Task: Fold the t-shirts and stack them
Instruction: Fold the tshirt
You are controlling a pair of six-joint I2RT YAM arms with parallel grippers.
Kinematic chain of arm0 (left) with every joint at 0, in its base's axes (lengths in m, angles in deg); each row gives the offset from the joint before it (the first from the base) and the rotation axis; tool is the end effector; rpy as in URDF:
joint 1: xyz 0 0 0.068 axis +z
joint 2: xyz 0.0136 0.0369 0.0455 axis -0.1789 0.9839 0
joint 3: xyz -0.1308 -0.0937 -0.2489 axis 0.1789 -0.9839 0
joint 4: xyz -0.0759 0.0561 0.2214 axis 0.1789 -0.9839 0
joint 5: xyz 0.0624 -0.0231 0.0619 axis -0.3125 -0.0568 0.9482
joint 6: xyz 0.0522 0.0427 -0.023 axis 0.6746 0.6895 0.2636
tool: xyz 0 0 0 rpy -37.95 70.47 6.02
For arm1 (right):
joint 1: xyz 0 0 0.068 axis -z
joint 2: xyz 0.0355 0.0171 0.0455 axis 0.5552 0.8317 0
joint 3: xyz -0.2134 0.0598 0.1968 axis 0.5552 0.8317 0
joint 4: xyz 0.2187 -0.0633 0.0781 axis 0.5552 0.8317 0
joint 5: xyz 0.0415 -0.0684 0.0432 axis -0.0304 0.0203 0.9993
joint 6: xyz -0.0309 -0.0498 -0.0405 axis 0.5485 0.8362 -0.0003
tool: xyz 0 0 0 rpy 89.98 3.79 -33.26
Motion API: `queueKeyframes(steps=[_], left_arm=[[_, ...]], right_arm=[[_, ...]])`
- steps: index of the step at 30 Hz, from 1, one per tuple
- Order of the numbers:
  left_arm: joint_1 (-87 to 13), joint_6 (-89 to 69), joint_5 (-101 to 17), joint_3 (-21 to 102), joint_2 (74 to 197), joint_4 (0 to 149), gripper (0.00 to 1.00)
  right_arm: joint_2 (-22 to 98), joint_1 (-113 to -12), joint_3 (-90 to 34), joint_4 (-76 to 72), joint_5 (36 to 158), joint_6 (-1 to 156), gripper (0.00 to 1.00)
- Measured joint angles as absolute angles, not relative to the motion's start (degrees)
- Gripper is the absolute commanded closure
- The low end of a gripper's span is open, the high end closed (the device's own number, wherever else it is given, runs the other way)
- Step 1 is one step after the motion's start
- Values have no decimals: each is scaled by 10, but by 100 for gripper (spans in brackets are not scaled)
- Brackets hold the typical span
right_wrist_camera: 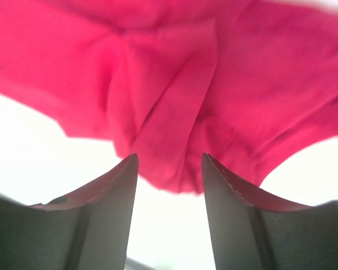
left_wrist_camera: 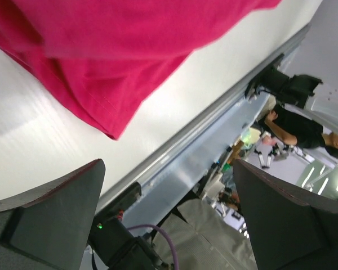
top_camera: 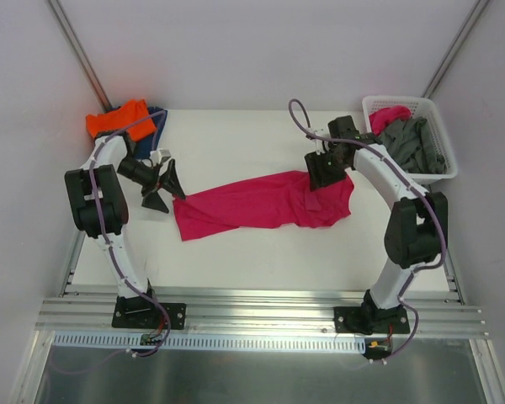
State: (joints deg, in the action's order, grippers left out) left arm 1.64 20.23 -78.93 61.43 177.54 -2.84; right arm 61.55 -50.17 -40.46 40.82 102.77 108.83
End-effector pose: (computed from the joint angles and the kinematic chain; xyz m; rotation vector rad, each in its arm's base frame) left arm 0.3617 0.0341 0.2156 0.0555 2.8569 -1.2106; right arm 0.3694 0.1231 0.2740 -0.9863 2.3962 0.2493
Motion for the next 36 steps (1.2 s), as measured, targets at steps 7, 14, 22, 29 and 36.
queueKeyframes(steps=[7,14,22,29,36], left_arm=[[-19,201,-799,529,1749,-31,1],[-32,198,-797,541,1793,-32,1],[-31,191,-794,544,1831,-28,1],[-31,190,-794,544,1835,-28,1],[-31,190,-792,544,1843,-28,1]], right_arm=[[515,-507,-292,418,1056,1048,45],[531,-508,-284,421,1071,1027,48],[619,-500,-346,418,1081,1012,52],[645,-495,-347,418,1085,1000,54],[645,-486,-330,416,1089,992,66]])
